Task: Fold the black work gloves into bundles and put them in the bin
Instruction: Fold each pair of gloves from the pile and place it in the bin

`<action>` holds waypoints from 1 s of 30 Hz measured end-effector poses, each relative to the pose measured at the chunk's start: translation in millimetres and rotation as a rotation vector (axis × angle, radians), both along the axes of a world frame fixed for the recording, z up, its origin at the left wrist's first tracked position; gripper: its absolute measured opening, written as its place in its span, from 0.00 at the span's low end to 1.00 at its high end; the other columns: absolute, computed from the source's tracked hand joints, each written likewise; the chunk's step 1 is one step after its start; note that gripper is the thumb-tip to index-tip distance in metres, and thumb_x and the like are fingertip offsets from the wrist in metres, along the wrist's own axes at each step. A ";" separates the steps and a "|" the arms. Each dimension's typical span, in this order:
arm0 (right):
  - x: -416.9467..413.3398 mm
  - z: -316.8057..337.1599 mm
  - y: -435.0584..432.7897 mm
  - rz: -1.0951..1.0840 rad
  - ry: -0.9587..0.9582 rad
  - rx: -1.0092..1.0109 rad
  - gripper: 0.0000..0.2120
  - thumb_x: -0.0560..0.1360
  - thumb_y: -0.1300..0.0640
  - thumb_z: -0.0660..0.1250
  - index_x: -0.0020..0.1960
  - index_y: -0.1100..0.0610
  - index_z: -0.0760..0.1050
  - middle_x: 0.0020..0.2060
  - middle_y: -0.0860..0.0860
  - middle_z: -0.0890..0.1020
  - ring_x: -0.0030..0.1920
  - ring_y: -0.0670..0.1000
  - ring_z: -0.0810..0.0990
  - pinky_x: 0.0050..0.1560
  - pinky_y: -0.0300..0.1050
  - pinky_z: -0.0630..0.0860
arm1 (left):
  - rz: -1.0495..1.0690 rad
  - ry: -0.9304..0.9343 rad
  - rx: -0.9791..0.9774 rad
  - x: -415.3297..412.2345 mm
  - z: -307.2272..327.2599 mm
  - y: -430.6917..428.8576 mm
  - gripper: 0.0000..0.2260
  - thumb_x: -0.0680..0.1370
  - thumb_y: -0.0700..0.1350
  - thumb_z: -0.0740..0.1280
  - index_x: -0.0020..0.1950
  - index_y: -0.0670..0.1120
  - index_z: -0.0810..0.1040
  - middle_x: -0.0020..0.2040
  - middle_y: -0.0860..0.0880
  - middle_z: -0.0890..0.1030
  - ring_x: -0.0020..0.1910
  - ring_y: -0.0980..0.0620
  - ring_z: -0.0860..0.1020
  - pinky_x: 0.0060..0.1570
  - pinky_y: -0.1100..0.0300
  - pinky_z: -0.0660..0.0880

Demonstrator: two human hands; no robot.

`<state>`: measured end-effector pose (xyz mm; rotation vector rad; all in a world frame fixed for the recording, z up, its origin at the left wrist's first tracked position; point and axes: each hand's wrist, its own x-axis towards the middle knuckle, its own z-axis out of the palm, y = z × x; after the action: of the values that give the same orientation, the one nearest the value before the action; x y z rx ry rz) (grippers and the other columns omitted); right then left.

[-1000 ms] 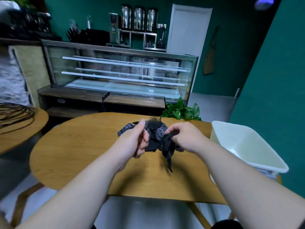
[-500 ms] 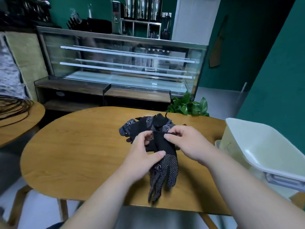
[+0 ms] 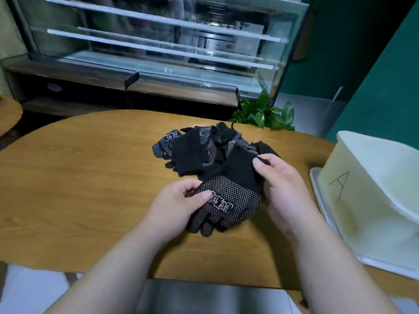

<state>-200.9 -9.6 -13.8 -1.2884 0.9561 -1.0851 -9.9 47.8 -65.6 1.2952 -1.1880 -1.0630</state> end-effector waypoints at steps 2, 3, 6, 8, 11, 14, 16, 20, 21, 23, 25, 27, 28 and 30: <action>-0.8 -6.6 -6.6 -0.058 0.008 -0.001 0.07 0.81 0.55 0.64 0.51 0.55 0.80 0.42 0.56 0.84 0.41 0.55 0.79 0.37 0.47 0.70 | 0.044 -0.075 -0.015 2.2 2.7 0.3 0.06 0.78 0.44 0.71 0.41 0.50 0.83 0.36 0.51 0.84 0.33 0.54 0.79 0.38 0.58 0.74; -2.4 -8.6 -9.5 -0.082 0.014 -0.009 0.07 0.81 0.55 0.64 0.50 0.54 0.80 0.41 0.56 0.84 0.40 0.55 0.78 0.37 0.48 0.70 | 0.058 -0.094 -0.020 3.2 3.7 -0.5 0.06 0.78 0.44 0.71 0.41 0.49 0.83 0.35 0.52 0.84 0.33 0.57 0.79 0.37 0.61 0.74; -9.1 -7.9 -13.3 -0.124 0.018 -0.042 0.08 0.82 0.55 0.63 0.47 0.54 0.80 0.33 0.57 0.79 0.32 0.55 0.73 0.31 0.46 0.69 | 0.088 -0.105 -0.004 7.4 9.7 -2.5 0.10 0.78 0.46 0.70 0.37 0.49 0.81 0.27 0.54 0.77 0.25 0.57 0.70 0.27 0.65 0.66; -14.3 -6.5 -12.5 -0.149 -0.018 -0.049 0.08 0.83 0.57 0.62 0.47 0.56 0.78 0.27 0.54 0.74 0.26 0.52 0.70 0.25 0.43 0.68 | 0.093 -0.116 0.001 11.4 13.4 -4.4 0.12 0.78 0.50 0.70 0.35 0.51 0.81 0.26 0.52 0.73 0.25 0.55 0.66 0.26 0.63 0.61; -20.0 -4.2 -9.5 -0.197 -0.082 -0.056 0.09 0.83 0.59 0.61 0.46 0.58 0.77 0.25 0.53 0.74 0.23 0.50 0.70 0.22 0.41 0.69 | 0.059 -0.078 0.024 16.8 16.4 -3.0 0.12 0.75 0.53 0.72 0.34 0.50 0.81 0.29 0.47 0.74 0.29 0.53 0.66 0.30 0.58 0.61; -24.7 -1.7 -7.2 -0.225 -0.145 -0.043 0.08 0.83 0.59 0.61 0.46 0.57 0.77 0.27 0.53 0.79 0.24 0.47 0.73 0.21 0.38 0.70 | 0.051 -0.002 0.044 18.5 19.6 -0.2 0.12 0.71 0.53 0.75 0.32 0.47 0.79 0.28 0.47 0.72 0.28 0.53 0.66 0.27 0.60 0.60; -23.8 -2.7 -4.2 -0.200 -0.169 -0.012 0.08 0.83 0.58 0.61 0.48 0.57 0.77 0.28 0.52 0.79 0.24 0.47 0.72 0.21 0.38 0.70 | 0.054 0.056 0.043 16.8 18.8 1.4 0.12 0.70 0.53 0.71 0.33 0.47 0.78 0.29 0.47 0.73 0.28 0.52 0.66 0.28 0.59 0.60; -13.0 -6.5 2.3 -0.148 -0.163 0.027 0.09 0.84 0.57 0.60 0.50 0.57 0.78 0.28 0.48 0.77 0.26 0.46 0.71 0.26 0.40 0.69 | -0.060 0.310 0.013 4.5 6.9 0.9 0.13 0.73 0.53 0.72 0.45 0.44 0.80 0.43 0.38 0.78 0.43 0.45 0.72 0.46 0.50 0.67; -11.4 -6.2 3.3 -0.143 -0.175 0.042 0.10 0.84 0.56 0.61 0.50 0.57 0.79 0.30 0.50 0.77 0.28 0.49 0.71 0.29 0.42 0.70 | -0.115 0.429 0.005 1.4 2.4 0.3 0.17 0.73 0.53 0.73 0.51 0.41 0.80 0.50 0.34 0.78 0.48 0.42 0.74 0.51 0.48 0.68; -11.2 -5.7 2.7 -0.133 -0.251 0.102 0.11 0.83 0.54 0.62 0.53 0.58 0.81 0.41 0.56 0.82 0.41 0.58 0.76 0.45 0.52 0.72 | -0.225 0.607 0.044 -4.4 -3.2 0.5 0.30 0.70 0.55 0.76 0.62 0.35 0.76 0.60 0.30 0.76 0.56 0.38 0.76 0.55 0.46 0.74; -14.3 -6.1 1.3 -0.135 -0.327 0.194 0.12 0.82 0.52 0.64 0.58 0.58 0.81 0.54 0.57 0.84 0.58 0.65 0.80 0.66 0.62 0.68 | -0.331 0.670 0.092 -10.8 -5.8 2.4 0.35 0.67 0.55 0.79 0.66 0.35 0.75 0.63 0.30 0.76 0.58 0.38 0.77 0.55 0.48 0.76; -16.9 -7.3 -0.7 -0.122 -0.357 0.240 0.13 0.82 0.52 0.64 0.60 0.57 0.81 0.57 0.58 0.84 0.67 0.63 0.76 0.75 0.65 0.59 | -0.413 0.618 0.114 -16.2 -7.2 3.9 0.31 0.65 0.51 0.81 0.63 0.37 0.78 0.60 0.35 0.79 0.56 0.41 0.78 0.54 0.50 0.74; -17.7 -7.6 -1.4 -0.114 -0.358 0.243 0.13 0.82 0.52 0.64 0.61 0.57 0.80 0.57 0.58 0.84 0.66 0.62 0.77 0.75 0.66 0.59 | -0.430 0.584 0.123 -18.1 -7.6 4.1 0.27 0.65 0.49 0.81 0.59 0.39 0.81 0.56 0.37 0.81 0.54 0.42 0.78 0.52 0.51 0.74; -18.5 -8.6 -2.4 -0.106 -0.349 0.231 0.13 0.82 0.53 0.64 0.61 0.57 0.80 0.57 0.57 0.85 0.64 0.61 0.80 0.74 0.67 0.61 | -0.414 0.540 0.141 -21.4 -8.9 3.6 0.19 0.66 0.44 0.79 0.54 0.39 0.82 0.51 0.37 0.83 0.49 0.42 0.79 0.49 0.53 0.75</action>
<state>-219.3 -12.0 -22.5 -0.8347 0.8610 -1.1963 -31.3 51.4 -74.6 0.7903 -0.9893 -1.6963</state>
